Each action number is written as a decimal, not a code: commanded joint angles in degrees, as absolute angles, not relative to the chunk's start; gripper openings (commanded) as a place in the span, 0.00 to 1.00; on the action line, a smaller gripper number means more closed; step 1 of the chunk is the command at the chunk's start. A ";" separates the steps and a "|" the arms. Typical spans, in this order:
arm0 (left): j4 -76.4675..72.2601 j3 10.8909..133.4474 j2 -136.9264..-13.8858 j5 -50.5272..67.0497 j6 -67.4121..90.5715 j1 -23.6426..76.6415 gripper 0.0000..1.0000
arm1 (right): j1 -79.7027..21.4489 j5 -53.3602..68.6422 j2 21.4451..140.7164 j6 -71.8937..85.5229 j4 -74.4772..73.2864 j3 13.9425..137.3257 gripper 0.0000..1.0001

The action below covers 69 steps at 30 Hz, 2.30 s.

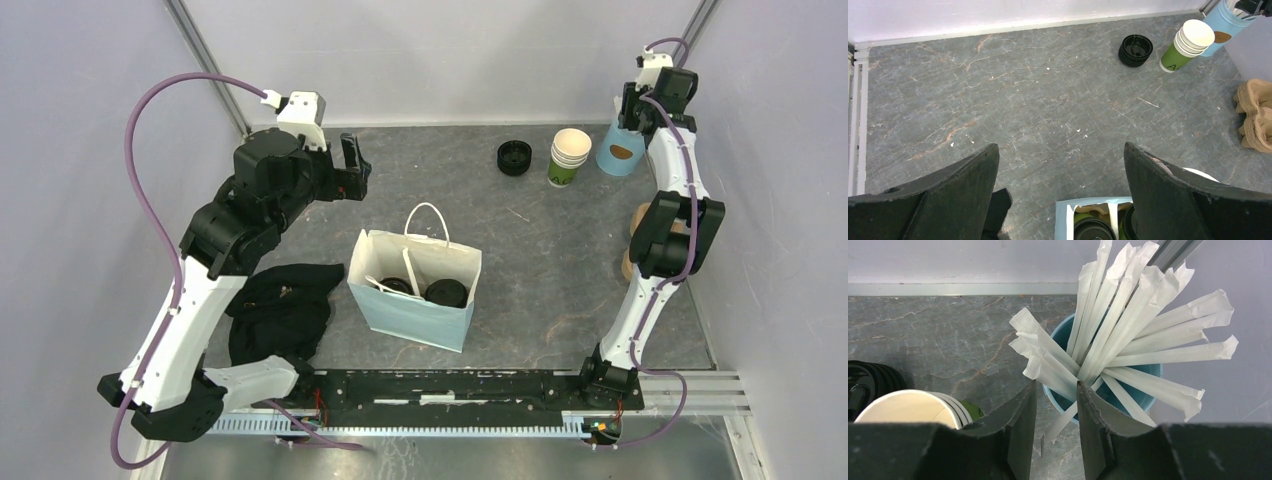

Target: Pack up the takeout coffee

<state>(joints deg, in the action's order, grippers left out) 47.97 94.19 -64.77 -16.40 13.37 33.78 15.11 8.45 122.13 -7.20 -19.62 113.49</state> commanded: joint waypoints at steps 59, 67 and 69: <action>43.28 91.49 -49.99 -10.93 15.73 33.80 1.00 | -29.12 38.90 66.08 38.35 -0.71 82.44 0.00; 44.27 92.71 -49.97 -9.31 17.32 33.76 1.00 | -41.10 26.84 68.12 24.52 -20.23 88.15 0.00; 45.23 94.11 -50.76 -8.22 18.07 33.79 1.00 | -41.54 25.61 68.40 23.31 -23.38 88.57 0.00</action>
<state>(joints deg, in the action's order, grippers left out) 45.36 91.50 -49.82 -10.09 14.70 33.78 -40.51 32.42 68.53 29.52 -14.94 85.30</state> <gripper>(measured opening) 0.994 0.010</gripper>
